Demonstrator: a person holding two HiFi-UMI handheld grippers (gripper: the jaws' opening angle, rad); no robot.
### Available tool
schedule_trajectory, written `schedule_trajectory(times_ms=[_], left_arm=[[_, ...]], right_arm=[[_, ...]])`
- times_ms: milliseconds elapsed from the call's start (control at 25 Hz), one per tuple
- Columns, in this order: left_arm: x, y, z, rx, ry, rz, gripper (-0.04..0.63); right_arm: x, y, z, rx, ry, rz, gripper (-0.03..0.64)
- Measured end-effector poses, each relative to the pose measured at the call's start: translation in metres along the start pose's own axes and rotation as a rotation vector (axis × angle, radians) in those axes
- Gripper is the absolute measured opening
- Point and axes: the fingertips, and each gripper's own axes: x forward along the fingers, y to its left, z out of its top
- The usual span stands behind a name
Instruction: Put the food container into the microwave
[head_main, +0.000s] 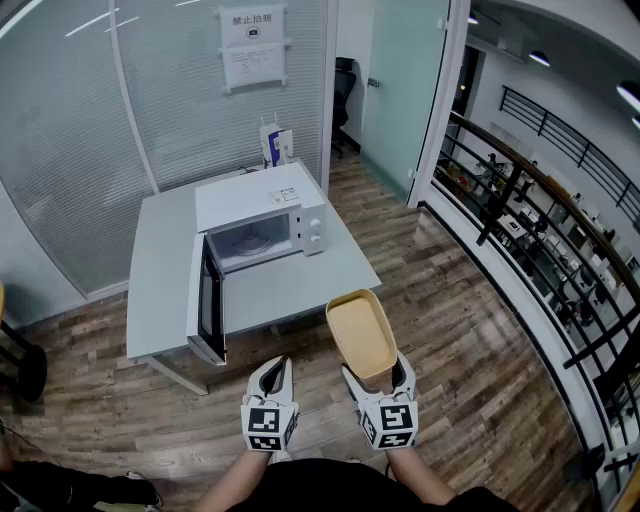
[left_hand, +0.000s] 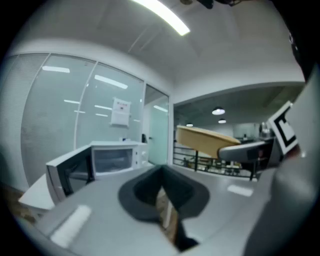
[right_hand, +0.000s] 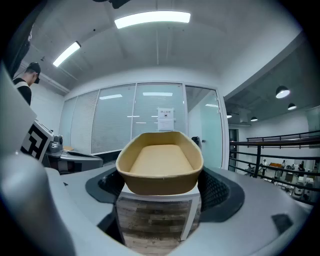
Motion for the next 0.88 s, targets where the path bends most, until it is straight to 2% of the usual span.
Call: schedule_trajectory(times_ms=[520,880], left_arm=[[-0.006,0.025,-0.003,-0.016,-0.004,0.032,0.006],[-0.018,0.063,-0.013,-0.031,0.008,0.05,0.006]], right_arm=[[0.021,0.021,0.005,0.001,0.0,0.03,0.442],[0.039,0.059,0.009,0.016,-0.025,0.08,0.442]])
